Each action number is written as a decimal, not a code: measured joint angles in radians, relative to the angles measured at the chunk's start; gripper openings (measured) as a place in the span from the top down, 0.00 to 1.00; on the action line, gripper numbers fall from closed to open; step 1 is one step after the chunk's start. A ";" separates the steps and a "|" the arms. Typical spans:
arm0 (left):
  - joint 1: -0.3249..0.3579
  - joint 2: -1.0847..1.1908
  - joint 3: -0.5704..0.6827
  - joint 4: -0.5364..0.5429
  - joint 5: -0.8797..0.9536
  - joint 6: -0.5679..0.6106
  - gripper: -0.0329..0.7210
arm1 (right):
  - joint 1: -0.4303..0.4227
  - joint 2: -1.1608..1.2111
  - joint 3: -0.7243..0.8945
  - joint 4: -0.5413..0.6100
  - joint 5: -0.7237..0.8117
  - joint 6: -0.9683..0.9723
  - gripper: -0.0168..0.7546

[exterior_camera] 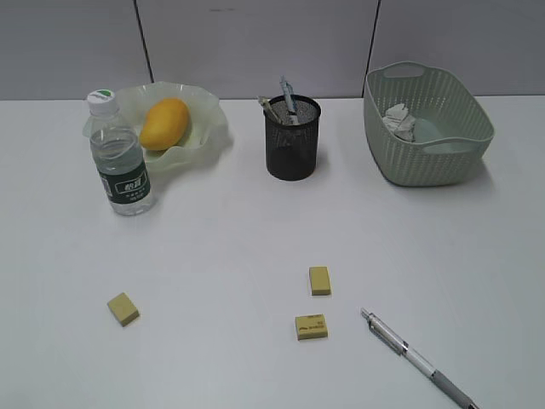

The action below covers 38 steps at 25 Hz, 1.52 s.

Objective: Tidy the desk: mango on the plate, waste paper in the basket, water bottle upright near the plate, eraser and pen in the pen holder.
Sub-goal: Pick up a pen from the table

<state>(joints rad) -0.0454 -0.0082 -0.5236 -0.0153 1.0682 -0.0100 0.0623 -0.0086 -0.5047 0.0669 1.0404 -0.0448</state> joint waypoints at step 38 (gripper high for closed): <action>0.000 0.000 0.000 0.001 0.000 0.000 0.29 | 0.000 0.950 -0.390 0.123 0.155 -0.067 0.47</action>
<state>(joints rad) -0.0454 -0.0082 -0.5236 -0.0144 1.0682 -0.0096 0.0623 0.9414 -0.8944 0.1903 1.1954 -0.1115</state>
